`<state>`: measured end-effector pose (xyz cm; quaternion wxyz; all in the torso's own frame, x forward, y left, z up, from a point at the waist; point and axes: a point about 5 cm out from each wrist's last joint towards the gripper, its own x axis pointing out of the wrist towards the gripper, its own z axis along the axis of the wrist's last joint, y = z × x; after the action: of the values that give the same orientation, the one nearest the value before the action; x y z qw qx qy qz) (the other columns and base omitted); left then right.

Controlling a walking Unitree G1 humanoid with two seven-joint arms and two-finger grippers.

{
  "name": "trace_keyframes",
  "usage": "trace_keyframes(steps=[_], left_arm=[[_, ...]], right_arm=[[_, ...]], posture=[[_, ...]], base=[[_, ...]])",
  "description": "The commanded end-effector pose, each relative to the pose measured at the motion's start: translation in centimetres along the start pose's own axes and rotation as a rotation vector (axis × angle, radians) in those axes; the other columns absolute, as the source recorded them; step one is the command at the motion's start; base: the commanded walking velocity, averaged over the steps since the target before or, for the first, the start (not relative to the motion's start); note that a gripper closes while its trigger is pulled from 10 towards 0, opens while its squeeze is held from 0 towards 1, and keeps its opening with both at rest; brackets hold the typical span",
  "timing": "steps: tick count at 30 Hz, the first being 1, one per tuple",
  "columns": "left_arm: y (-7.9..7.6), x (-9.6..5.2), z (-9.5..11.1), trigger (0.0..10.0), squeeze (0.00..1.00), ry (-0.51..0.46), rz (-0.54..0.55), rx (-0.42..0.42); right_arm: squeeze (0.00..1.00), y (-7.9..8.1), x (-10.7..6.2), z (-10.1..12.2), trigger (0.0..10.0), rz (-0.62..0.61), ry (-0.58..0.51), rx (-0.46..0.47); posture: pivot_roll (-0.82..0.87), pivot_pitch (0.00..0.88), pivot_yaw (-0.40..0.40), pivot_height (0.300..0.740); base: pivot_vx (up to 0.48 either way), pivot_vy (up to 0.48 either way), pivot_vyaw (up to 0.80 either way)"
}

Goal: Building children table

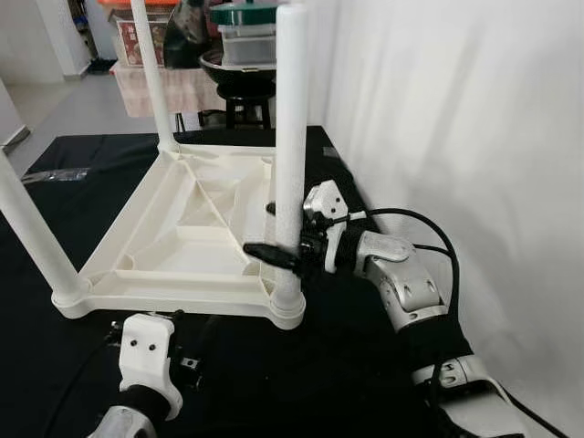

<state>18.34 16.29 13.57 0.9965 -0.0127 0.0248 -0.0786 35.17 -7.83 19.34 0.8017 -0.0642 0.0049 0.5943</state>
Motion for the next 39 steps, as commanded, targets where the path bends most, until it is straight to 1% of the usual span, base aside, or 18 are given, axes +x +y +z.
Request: trace_keyframes(steps=[1, 5, 6, 7, 8, 14, 17, 22, 23, 24, 25, 26, 27, 28, 29, 30, 35, 39], left_arm=[[-0.1, 0.0, -0.3, 10.0, 0.0, 0.014, 0.001, -0.006], [-0.1, 0.0, -0.3, 10.0, 0.0, 0.013, 0.002, -0.007], [-0.1, 0.1, -0.3, 10.0, 0.0, 0.012, 0.003, -0.009], [-0.1, 0.1, -0.3, 10.0, 0.0, 0.012, 0.003, -0.009], [-0.2, 0.1, -0.3, 10.0, 0.0, 0.011, 0.004, -0.011], [-0.2, 0.2, -0.2, 10.0, 0.0, 0.01, 0.008, -0.013], [-0.3, 0.0, -0.3, 10.0, 0.0, 0.014, 0.006, -0.015], [-0.3, -0.2, -0.3, 10.0, 0.0, 0.017, 0.004, -0.015], [-0.3, -0.2, -0.4, 10.0, 0.0, 0.019, 0.004, -0.016], [-0.3, -0.2, -0.4, 10.0, 0.0, 0.019, 0.004, -0.016], [-0.2, -0.4, -0.4, 10.0, 0.0, 0.024, 0.003, -0.016], [-0.1, -0.5, -0.5, 10.0, 0.0, 0.03, 0.002, -0.016], [-0.1, -0.5, -0.5, 10.0, 0.0, 0.03, 0.002, -0.016], [-0.1, -0.7, -0.6, 10.0, 0.0, 0.034, 0.0, -0.017], [-0.1, -0.7, -0.6, 10.0, 0.0, 0.034, 0.0, -0.017], [-0.1, -0.7, -0.7, 10.0, 0.0, 0.04, -0.005, -0.016], [-0.2, -0.8, -0.7, 10.0, 0.0, 0.044, -0.01, -0.016], [-0.1, -0.8, -0.8, 10.0, 0.0, 0.045, -0.004, -0.015]], right_arm=[[0.0, -0.1, 0.4, 0.9, 10.0, 0.065, -0.024, -0.024], [0.0, -0.4, 0.3, 1.1, 10.0, 0.088, -0.03, 0.002], [0.0, -0.8, 0.3, 1.0, 3.1, 0.095, -0.025, 0.03], [0.0, -0.8, 0.3, 1.0, 3.1, 0.095, -0.025, 0.03], [0.0, -1.0, 0.2, 0.9, 0.0, 0.097, -0.019, 0.056], [0.0, -1.2, -0.2, 0.0, 0.0, 0.096, -0.018, 0.078], [0.0, -1.3, -1.2, -1.1, 0.0, 0.038, -0.037, 0.088], [0.0, -1.4, -1.6, -1.8, 0.0, -0.041, -0.039, 0.091], [0.0, -0.8, -1.6, -2.7, 0.0, -0.092, -0.02, 0.11], [0.0, -0.8, -1.6, -2.7, 0.0, -0.092, -0.02, 0.11], [0.0, 0.3, -0.9, -4.5, 0.0, -0.289, 0.034, 0.157], [0.0, 1.1, -0.7, -6.3, 0.0, -0.59, 0.099, 0.238], [0.0, 1.1, -0.7, -6.3, 0.0, -0.59, 0.099, 0.238], [0.0, 2.6, -0.9, -7.7, 0.0, -0.755, 0.173, 0.28], [0.0, 2.6, -0.9, -7.7, 0.0, -0.755, 0.173, 0.28], [0.0, 4.0, 0.1, -7.6, 0.0, -0.727, 0.193, 0.216], [0.0, 3.7, 1.2, -6.6, 0.0, -0.635, 0.155, 0.209], [0.0, 3.4, 1.4, -6.3, 0.0, -0.629, 0.142, 0.212]], posture=[[0.05, 0.0, -0.056, 0.74], [0.06, 0.0, -0.059, 0.74], [0.06, 0.0, -0.061, 0.74], [0.06, 0.0, -0.061, 0.74], [0.06, 0.0, -0.064, 0.74], [0.06, 0.0, -0.063, 0.74], [0.05, 0.0, -0.058, 0.74], [0.04, 0.0, -0.055, 0.74], [0.04, 0.0, -0.058, 0.74], [0.04, 0.0, -0.058, 0.74], [0.02, 0.0, -0.057, 0.74], [0.02, 0.0, -0.054, 0.74], [0.02, 0.0, -0.054, 0.74], [0.02, 0.0, -0.051, 0.74], [0.02, 0.0, -0.051, 0.74], [0.02, 0.0, -0.044, 0.74], [0.03, 0.0, -0.055, 0.74], [0.03, 0.0, -0.051, 0.74]], base=[[0.0, 0.0, 0.0], [0.0, 0.0, 0.0], [0.0, 0.0, 0.0], [0.0, 0.0, 0.0], [0.0, 0.0, 0.0], [0.0, 0.0, 0.0], [0.0, 0.0, 0.0], [0.0, 0.0, 0.0], [0.0, 0.0, 0.0], [0.0, 0.0, 0.0], [0.0, 0.0, 0.0], [0.0, 0.0, 0.0], [0.0, 0.0, 0.0], [0.0, 0.0, 0.0], [0.0, 0.0, 0.0], [0.0, 0.0, 0.0], [0.0, 0.0, 0.0], [0.0, 0.0, 0.0]])
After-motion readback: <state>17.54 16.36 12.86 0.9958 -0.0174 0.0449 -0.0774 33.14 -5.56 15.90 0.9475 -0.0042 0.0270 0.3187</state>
